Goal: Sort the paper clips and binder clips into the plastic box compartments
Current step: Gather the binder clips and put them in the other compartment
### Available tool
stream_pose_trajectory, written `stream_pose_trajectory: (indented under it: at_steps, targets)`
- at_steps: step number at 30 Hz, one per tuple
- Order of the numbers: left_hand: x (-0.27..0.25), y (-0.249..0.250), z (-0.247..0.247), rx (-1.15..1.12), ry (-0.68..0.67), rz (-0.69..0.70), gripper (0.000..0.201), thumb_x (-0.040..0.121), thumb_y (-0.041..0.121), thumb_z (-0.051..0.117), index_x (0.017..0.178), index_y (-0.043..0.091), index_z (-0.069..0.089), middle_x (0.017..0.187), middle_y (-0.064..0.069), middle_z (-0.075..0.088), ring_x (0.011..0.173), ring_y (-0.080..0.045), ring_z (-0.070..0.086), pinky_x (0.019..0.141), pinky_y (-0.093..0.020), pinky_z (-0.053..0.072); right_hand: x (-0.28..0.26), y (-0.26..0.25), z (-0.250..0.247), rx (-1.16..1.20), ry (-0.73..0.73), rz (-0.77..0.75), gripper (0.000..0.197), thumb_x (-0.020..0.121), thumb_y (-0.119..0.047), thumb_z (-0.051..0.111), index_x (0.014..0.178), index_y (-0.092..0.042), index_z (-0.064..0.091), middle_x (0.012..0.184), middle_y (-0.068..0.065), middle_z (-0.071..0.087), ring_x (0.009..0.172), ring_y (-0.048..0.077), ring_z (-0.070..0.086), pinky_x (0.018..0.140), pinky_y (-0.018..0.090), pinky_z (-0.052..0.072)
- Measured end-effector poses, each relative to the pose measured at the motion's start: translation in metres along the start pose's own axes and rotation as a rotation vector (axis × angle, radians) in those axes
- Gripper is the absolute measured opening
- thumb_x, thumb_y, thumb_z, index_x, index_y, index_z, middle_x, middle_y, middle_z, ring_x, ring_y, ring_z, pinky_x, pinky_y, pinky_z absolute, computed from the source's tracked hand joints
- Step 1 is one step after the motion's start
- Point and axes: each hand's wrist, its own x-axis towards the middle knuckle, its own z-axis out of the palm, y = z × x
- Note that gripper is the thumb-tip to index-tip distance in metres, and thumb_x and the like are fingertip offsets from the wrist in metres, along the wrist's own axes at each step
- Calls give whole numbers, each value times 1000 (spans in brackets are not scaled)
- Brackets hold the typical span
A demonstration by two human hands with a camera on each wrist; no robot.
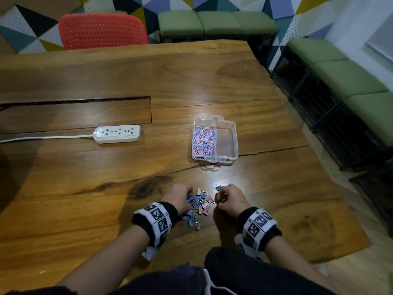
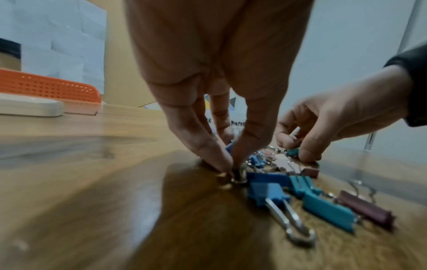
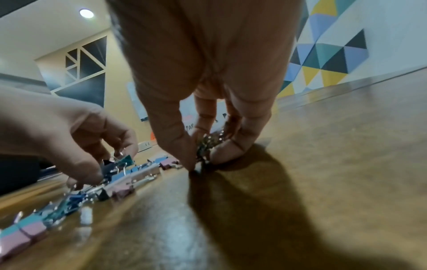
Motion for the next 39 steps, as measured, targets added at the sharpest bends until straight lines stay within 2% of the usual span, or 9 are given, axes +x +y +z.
stream_pose_trajectory:
  at_steps: [8, 13, 17, 21, 26, 29, 32, 35, 39]
  targets:
    - [15, 27, -24, -329, -53, -2, 24, 81, 3, 64, 67, 18, 51, 70, 4, 53, 61, -9, 55, 48, -13, 46, -8, 19, -12, 191, 52, 56, 32, 74, 4, 64, 58, -21, 52, 73, -7, 54, 72, 8, 54, 61, 14, 42]
    - [44, 74, -58, -609, 28, 60, 13, 81, -2, 62, 75, 9, 58, 72, 0, 57, 63, -8, 56, 60, -17, 51, -5, 29, -34, 392, 69, 92, 30, 72, 6, 67, 62, -19, 54, 69, -3, 57, 67, 12, 54, 62, 21, 46]
    - [74, 99, -71, -758, 126, 42, 12, 79, -5, 62, 76, 6, 61, 73, -3, 59, 63, -9, 57, 58, -15, 52, -3, 24, -62, 494, 81, 65, 28, 75, 7, 63, 66, -18, 55, 77, 0, 58, 84, 21, 57, 84, 38, 51]
    - [86, 103, -69, -815, 34, 74, 30, 83, -9, 53, 111, 3, 56, 99, -8, 56, 78, -17, 57, 63, -19, 53, 8, 15, -83, 548, 137, 33, 27, 75, 8, 64, 68, -17, 55, 76, 0, 58, 83, 21, 57, 85, 37, 49]
    - [70, 83, -55, -471, 126, 150, 26, 85, -3, 53, 109, 7, 58, 115, -7, 59, 87, -18, 58, 71, -27, 53, 33, -5, -101, 494, 187, -14, 29, 75, 8, 63, 66, -17, 54, 71, -3, 56, 73, 15, 55, 78, 30, 48]
    - [55, 61, -40, -159, -57, 160, 25, 86, 5, 56, 110, 11, 56, 117, -8, 58, 95, -18, 58, 78, -24, 51, 51, -20, -105, 443, 220, -40, 23, 79, 1, 62, 71, -18, 54, 77, -3, 57, 84, 17, 56, 78, 28, 50]
    - [44, 46, -23, 279, -149, 159, 41, 88, 9, 53, 128, 18, 48, 138, -10, 41, 123, -27, 41, 99, -37, 42, 61, -32, -103, 405, 255, -48, 13, 86, -9, 56, 98, -8, 59, 103, 10, 62, 95, 20, 57, 82, 28, 49]
    - [33, 42, -9, 390, -136, 178, 52, 89, 12, 52, 139, 21, 37, 149, -11, 25, 134, -33, 26, 107, -43, 35, 56, -32, -100, 304, 248, -46, 28, 89, -11, 51, 117, -6, 54, 120, 10, 57, 103, 19, 53, 84, 26, 45]
    - [20, 37, 12, 408, -111, 168, 58, 89, 23, 55, 141, 17, 32, 147, -11, 26, 131, -30, 29, 104, -40, 39, 26, -6, -73, 138, 72, 88, 40, 81, -1, 58, 119, -11, 49, 115, 8, 52, 86, 13, 52, 62, 17, 45]
